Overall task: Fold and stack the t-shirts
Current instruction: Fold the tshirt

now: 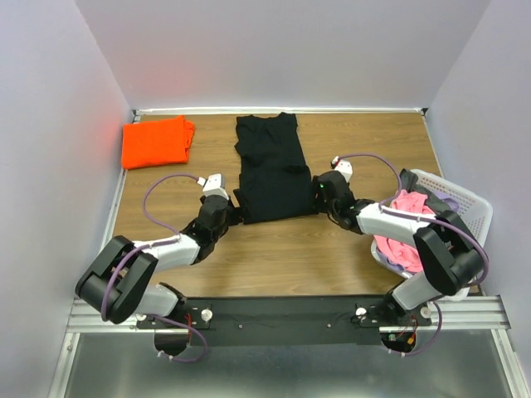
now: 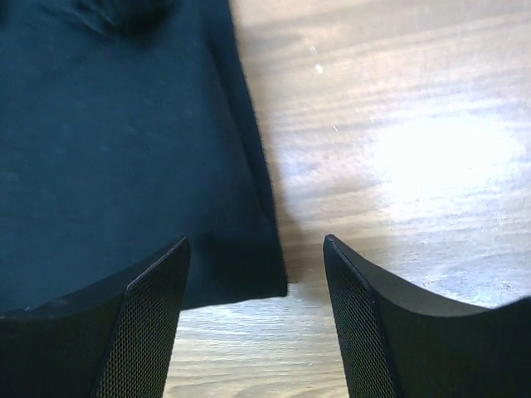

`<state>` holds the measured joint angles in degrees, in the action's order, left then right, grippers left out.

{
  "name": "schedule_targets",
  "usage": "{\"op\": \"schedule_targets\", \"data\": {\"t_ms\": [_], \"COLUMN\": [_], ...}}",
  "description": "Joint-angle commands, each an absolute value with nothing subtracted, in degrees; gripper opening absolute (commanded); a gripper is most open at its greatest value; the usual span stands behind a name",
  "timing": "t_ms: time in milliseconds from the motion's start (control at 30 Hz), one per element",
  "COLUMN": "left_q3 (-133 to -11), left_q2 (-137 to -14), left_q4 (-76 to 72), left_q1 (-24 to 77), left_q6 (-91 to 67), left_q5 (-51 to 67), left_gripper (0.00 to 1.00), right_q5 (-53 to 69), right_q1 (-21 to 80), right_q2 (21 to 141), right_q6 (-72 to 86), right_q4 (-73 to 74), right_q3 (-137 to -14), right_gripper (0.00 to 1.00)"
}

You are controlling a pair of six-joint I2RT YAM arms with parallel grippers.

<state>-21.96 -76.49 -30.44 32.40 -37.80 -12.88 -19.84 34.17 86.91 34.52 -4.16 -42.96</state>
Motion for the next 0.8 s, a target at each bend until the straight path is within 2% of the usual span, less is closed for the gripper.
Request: {"op": "schedule_targets", "data": {"t_ms": [0, 333, 767], "left_q3": [-21.36, -20.92, -20.65], "left_q2": [-78.57, -82.97, -85.95], "left_q4": [-32.43, -34.28, -34.37], "left_q1": [32.87, 33.49, 36.30], "left_q6": [-38.14, -38.67, -40.60], "left_q5": [-13.27, -11.95, -13.71], "left_gripper": [0.91, 0.90, 0.83], "right_q5": [-20.74, -17.94, -12.66], "right_q1": [33.57, 33.22, 33.22], "right_q2": [90.17, 94.75, 93.95], "right_q6": [36.21, 37.09, 38.67], "right_q4": [-3.52, -3.60, -3.52], "right_q3": [-43.24, -42.63, -38.94], "right_gripper": [0.72, 0.62, 0.49]}}
